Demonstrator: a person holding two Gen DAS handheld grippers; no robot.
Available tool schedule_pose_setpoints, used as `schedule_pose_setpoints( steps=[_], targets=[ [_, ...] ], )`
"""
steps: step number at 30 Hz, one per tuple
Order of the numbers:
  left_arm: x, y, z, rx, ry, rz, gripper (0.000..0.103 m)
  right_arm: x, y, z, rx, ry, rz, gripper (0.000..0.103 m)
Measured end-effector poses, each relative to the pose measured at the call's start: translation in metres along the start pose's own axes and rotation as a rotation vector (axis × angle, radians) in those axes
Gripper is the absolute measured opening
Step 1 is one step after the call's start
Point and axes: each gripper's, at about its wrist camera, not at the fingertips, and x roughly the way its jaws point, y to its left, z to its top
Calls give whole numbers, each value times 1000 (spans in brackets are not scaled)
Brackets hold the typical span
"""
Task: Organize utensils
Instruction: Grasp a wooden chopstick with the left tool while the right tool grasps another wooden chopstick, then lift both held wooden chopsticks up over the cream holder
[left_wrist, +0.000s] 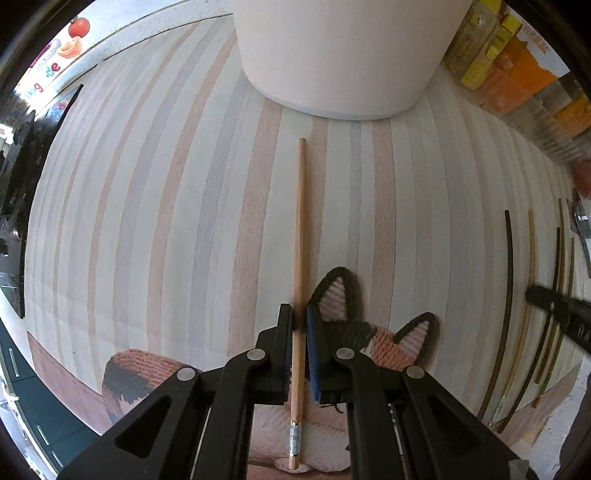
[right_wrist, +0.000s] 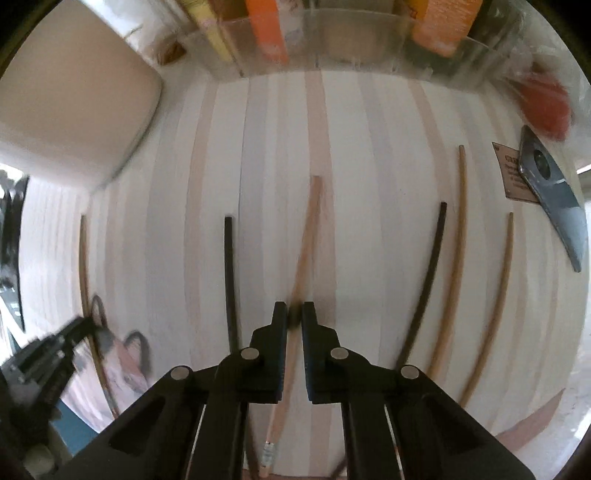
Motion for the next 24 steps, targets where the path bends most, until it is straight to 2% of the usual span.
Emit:
schedule_pose_setpoints(
  steps=[4, 10, 24],
  targets=[
    [5, 9, 5, 10, 2, -8, 8, 4, 1, -16, -40, 40, -30, 8],
    [6, 12, 21, 23, 3, -12, 10, 5, -2, -15, -7, 57, -30, 8],
    [13, 9, 39, 62, 4, 0, 10, 9, 10, 15, 40, 67, -58, 8]
  ],
)
